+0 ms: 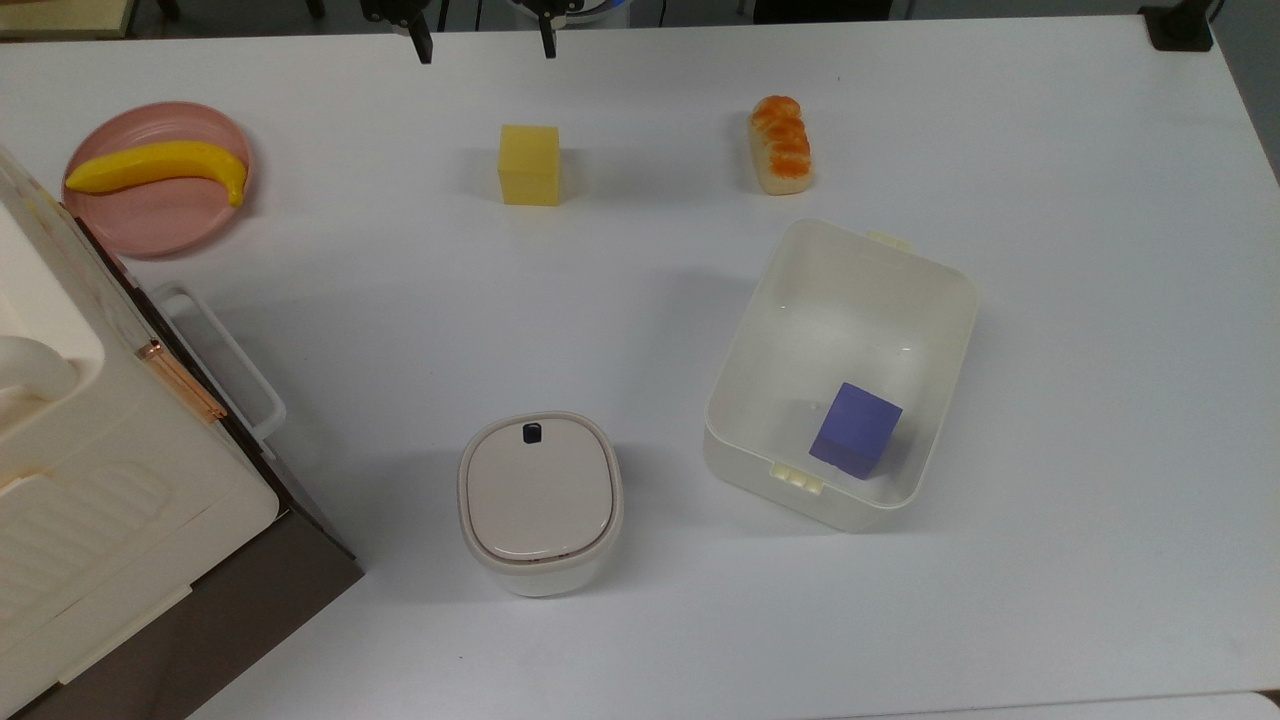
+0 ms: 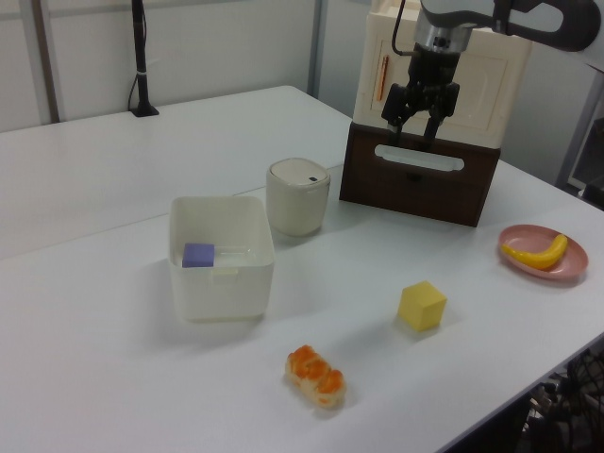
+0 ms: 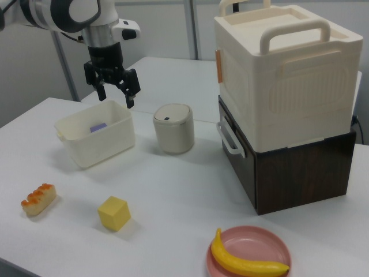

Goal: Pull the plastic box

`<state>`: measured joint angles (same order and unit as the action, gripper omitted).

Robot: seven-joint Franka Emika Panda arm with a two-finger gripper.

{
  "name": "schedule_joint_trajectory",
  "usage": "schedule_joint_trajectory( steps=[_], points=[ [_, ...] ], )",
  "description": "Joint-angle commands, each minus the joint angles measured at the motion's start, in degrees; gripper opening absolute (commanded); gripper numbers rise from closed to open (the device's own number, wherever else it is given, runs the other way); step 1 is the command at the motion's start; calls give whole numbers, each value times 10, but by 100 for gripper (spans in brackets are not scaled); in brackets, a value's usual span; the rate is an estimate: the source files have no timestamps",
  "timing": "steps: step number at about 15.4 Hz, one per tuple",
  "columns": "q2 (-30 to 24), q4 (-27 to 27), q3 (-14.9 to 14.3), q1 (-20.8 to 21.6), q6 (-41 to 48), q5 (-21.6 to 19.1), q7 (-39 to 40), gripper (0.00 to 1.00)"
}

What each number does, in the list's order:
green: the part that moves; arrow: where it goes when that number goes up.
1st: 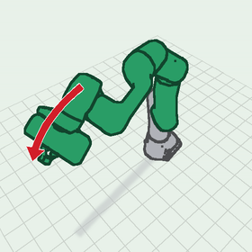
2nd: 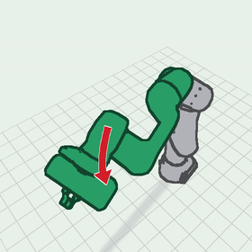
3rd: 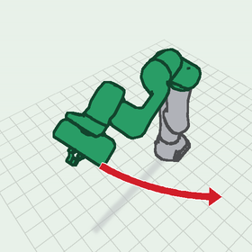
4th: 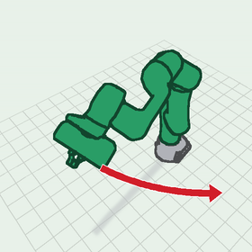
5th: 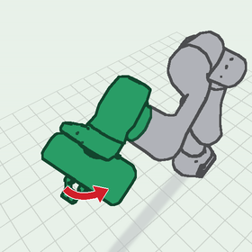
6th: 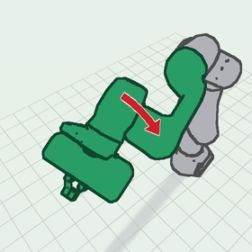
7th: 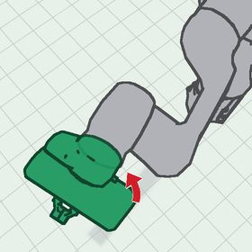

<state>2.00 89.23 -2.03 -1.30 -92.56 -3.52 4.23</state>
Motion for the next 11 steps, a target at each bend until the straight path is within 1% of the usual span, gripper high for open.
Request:
schedule_joint_trajectory(
  steps=[1,8,11],
  points=[
    [-18,-6,-6,-2,41,-10,-7,100],
    [-16,-6,-4,1,39,-11,-2,100],
    [-19,-6,-5,0,40,-24,-7,100]
  ],
)
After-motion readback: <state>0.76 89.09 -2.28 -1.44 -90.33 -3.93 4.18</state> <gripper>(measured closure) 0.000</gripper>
